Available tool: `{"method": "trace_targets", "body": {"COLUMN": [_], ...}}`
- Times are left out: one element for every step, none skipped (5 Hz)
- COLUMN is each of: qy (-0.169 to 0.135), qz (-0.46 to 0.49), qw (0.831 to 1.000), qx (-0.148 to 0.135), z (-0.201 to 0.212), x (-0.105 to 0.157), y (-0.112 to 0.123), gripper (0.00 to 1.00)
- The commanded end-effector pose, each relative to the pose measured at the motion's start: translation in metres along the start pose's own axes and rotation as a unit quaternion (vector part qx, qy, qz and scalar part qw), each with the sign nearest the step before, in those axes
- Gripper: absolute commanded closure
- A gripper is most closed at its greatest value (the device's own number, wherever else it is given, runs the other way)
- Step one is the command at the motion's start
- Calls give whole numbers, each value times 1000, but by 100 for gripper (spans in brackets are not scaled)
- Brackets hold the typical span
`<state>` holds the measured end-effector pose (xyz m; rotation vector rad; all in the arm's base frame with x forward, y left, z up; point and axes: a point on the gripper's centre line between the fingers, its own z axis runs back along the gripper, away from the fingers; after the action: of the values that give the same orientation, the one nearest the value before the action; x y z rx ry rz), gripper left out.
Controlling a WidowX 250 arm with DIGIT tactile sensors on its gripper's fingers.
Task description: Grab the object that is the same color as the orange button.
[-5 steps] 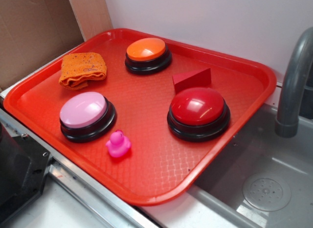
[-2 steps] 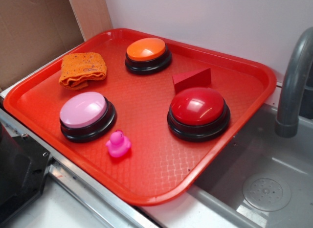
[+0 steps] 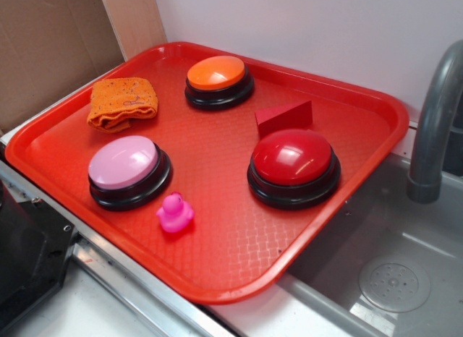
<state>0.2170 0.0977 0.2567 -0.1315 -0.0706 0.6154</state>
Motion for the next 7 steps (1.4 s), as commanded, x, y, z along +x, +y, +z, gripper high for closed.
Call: {"method": "trace_targets", "body": {"qy": [-15, -20, -25, -18, 18, 42, 59], "qz": [145, 186, 167, 140, 112, 102, 87], "qw": [988, 980, 980, 983, 985, 987, 985], "qx": [46, 71, 104, 117, 127, 118, 135], "z": [-36, -68, -97, -128, -147, -161, -171], "x": [11, 8, 11, 22, 25, 23, 24], "y": [33, 33, 30, 23, 38, 53, 61], "gripper": [0, 0, 0, 0, 0, 0, 0]}}
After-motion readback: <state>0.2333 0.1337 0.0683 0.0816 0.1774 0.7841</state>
